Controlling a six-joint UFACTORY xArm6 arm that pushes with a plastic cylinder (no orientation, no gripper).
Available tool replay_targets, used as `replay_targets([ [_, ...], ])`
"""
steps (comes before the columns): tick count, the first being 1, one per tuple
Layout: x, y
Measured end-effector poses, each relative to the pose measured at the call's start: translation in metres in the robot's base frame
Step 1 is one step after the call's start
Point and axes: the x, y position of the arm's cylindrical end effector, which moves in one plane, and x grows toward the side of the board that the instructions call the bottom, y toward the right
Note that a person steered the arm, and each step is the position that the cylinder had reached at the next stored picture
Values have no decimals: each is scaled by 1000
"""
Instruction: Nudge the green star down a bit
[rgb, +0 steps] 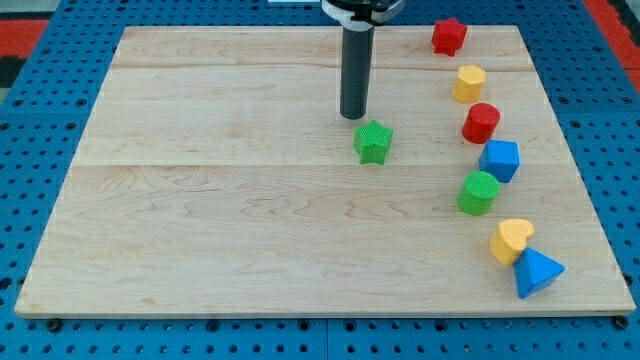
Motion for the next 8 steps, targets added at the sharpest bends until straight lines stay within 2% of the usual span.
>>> replay_targets([
  [1, 40, 0],
  [2, 53, 0],
  [3, 58, 1],
  [4, 34, 9],
  [8, 52, -9],
])
